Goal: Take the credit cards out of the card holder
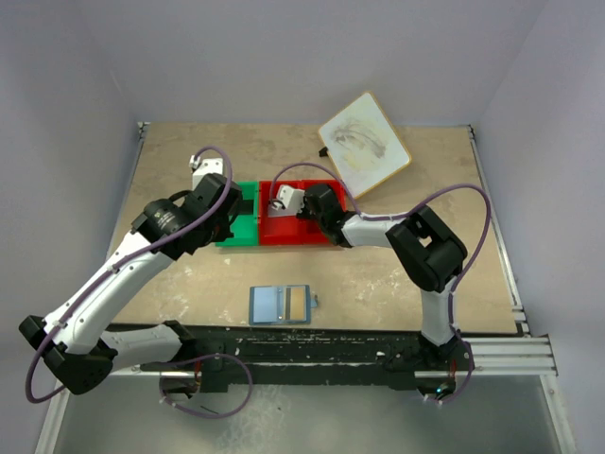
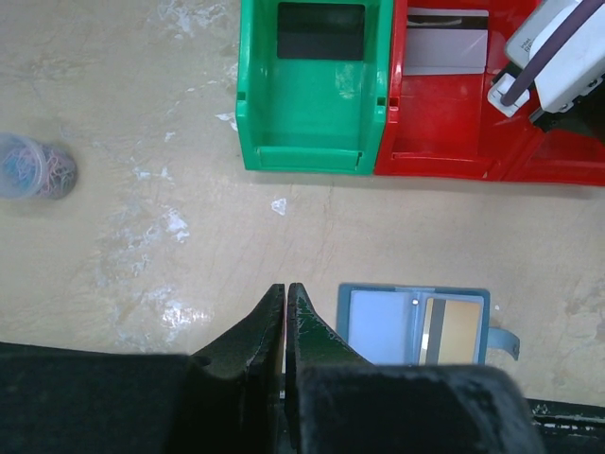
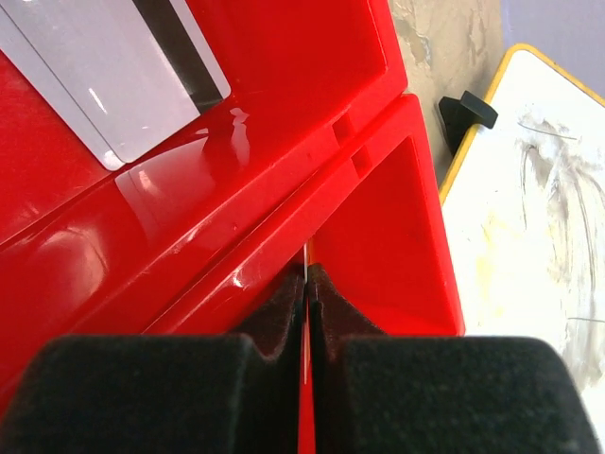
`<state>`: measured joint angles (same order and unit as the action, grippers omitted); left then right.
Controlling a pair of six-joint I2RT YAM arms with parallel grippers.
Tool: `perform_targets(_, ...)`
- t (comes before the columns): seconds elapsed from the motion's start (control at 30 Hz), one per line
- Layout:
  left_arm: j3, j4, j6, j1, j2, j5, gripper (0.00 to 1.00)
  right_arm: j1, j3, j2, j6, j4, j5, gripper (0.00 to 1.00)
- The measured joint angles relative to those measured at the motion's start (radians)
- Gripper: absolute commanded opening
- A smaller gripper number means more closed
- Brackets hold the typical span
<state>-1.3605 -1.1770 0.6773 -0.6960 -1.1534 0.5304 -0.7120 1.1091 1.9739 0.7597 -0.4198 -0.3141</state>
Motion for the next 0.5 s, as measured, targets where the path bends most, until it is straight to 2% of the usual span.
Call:
perform_targets(0.1,0.000,0.000,0.000,0.000,0.004,0.000,0.00,0.001,0.002,0.001,-0.001,0.000,0.010,0.10)
perform_targets(0.23,0.001,0.000,-0.001,0.000,0.005,0.000,0.00,0.006,0.002,0.000,-0.013,-0.002,0.031,0.22)
perform_targets(0.5,0.001,0.001,-0.006,0.000,0.012,0.001,0.00,0.018,0.002,-0.020,-0.050,0.033,0.089,0.25)
